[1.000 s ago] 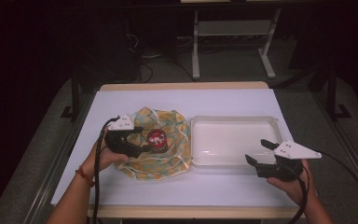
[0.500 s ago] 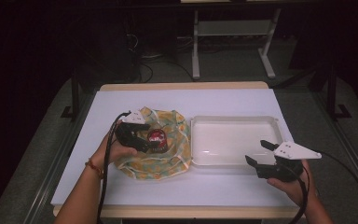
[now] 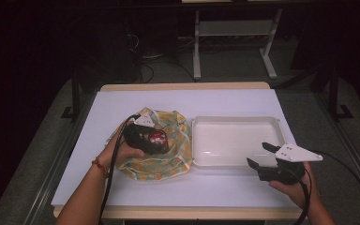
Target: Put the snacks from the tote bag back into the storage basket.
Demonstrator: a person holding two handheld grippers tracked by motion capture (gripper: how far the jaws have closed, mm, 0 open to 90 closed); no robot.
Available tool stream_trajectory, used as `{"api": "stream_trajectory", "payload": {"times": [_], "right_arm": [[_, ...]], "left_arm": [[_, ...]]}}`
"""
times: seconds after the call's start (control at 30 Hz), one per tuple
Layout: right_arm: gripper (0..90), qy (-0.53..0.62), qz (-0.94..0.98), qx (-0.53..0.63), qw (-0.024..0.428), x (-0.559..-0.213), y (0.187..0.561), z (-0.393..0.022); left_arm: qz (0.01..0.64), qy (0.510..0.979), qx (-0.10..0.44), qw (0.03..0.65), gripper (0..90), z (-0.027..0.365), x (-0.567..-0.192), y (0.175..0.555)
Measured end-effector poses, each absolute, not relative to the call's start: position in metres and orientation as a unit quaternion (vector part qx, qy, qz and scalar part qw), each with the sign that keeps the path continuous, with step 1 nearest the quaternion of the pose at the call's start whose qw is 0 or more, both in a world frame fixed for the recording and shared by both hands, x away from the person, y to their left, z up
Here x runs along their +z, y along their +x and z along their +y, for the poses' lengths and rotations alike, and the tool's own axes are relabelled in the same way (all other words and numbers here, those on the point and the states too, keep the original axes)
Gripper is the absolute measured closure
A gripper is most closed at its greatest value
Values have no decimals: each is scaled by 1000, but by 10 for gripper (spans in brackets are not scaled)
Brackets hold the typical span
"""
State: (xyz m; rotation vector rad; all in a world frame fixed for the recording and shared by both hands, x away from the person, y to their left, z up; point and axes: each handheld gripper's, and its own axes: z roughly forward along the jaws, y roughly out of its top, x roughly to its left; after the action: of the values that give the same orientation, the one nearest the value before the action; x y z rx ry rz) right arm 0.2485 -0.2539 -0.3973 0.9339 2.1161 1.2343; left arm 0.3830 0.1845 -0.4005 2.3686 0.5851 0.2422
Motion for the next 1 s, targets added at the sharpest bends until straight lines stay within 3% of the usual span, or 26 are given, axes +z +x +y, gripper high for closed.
{"api": "stream_trajectory", "payload": {"times": [1.0], "right_arm": [[238, 360, 782, 435, 263, -401, 236, -259]], "left_arm": [[207, 919, 78, 325, 230, 181, -402, 391]]}}
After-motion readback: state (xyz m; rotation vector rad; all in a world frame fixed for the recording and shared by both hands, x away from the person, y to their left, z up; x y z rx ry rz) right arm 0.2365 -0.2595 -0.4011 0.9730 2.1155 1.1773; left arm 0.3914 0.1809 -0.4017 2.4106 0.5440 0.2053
